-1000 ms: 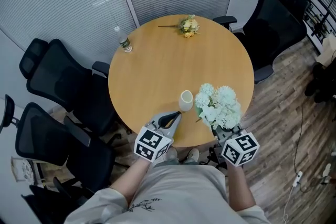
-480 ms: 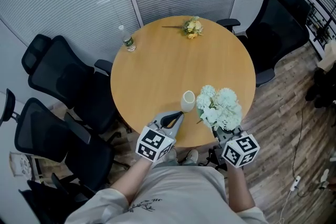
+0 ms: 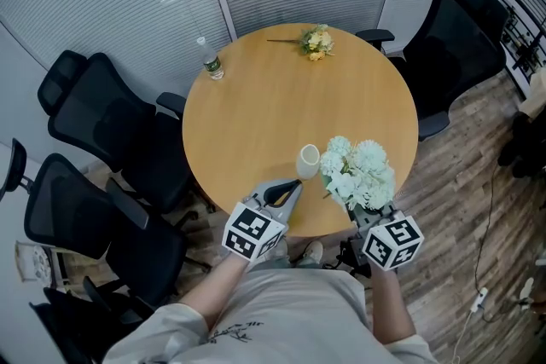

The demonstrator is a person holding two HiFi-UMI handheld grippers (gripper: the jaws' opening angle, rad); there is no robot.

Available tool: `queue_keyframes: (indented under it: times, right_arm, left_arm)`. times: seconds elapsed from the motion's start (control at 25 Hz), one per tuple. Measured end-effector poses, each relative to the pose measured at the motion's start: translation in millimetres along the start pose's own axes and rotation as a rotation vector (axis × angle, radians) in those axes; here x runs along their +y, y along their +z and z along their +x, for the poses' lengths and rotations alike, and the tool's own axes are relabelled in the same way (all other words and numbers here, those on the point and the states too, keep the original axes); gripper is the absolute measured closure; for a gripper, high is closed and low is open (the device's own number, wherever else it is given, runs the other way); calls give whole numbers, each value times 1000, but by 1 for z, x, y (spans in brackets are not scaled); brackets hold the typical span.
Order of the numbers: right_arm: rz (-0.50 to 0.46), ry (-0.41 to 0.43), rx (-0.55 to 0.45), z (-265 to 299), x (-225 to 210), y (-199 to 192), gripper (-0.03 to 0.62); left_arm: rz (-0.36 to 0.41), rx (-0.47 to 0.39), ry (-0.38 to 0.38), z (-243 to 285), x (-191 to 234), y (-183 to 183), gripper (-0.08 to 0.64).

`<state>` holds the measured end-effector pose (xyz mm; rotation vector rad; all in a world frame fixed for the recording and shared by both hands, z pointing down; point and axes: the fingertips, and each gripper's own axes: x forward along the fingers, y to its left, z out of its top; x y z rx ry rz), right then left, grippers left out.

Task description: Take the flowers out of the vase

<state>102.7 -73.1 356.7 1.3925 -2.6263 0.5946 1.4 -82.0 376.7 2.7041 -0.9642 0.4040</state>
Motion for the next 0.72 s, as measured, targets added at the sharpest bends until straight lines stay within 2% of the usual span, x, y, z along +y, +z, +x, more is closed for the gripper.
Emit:
queue_keyframes:
  times: [0.72]
  right_arm:
    - [-17, 5, -6, -1, 0, 4, 548]
  left_arm:
    - [6, 8, -11, 0, -1, 1, 551]
